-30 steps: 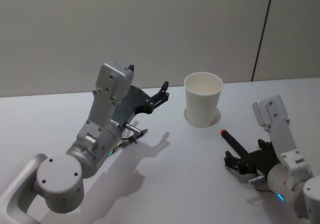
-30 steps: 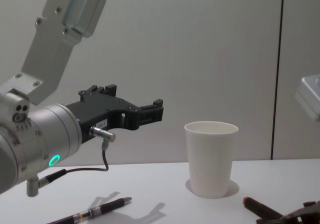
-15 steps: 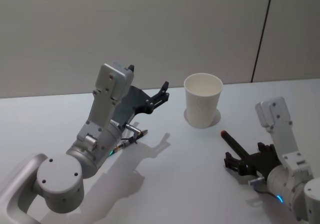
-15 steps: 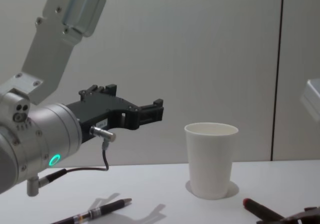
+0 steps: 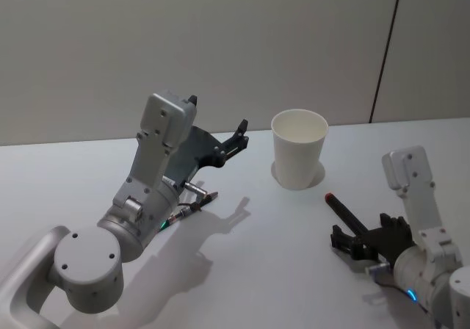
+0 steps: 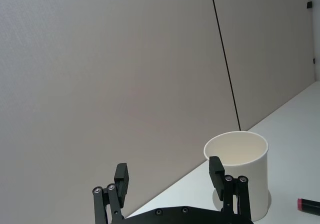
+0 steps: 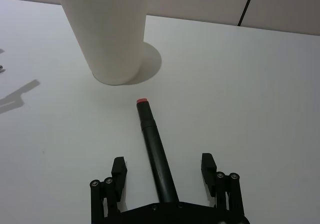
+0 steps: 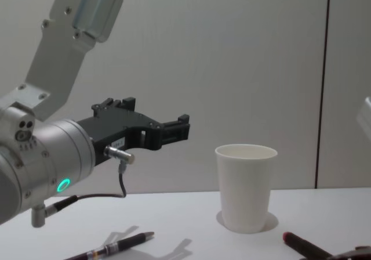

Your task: Place the pen into the pen holder.

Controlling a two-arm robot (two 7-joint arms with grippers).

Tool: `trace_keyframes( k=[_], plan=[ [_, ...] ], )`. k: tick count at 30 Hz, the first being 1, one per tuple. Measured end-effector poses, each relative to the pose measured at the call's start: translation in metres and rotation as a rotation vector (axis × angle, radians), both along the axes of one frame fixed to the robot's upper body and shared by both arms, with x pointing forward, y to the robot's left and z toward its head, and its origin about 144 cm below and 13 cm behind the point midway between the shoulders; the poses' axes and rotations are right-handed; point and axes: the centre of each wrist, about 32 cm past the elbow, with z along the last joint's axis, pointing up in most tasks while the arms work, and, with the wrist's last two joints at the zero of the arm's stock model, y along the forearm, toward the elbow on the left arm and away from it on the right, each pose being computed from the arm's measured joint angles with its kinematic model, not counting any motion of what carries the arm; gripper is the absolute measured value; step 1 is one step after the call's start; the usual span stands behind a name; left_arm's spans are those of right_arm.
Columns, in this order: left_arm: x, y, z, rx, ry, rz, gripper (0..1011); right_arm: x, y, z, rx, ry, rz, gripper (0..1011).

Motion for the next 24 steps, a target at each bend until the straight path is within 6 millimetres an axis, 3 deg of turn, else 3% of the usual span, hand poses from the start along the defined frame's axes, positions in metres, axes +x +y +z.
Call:
trace_keyframes(
  k=[10, 24],
  plan=[
    [0.0, 0.0, 0.0, 0.0, 0.0, 0.0, 1001, -0.0011, -0.0002, -0.0016, 0.01, 0.004, -0.003, 803],
    [0.0, 0.0, 0.0, 0.0, 0.0, 0.0, 1001, -0.0015, -0.0003, -0.0022, 0.014, 0.005, -0.005, 717]
  ],
)
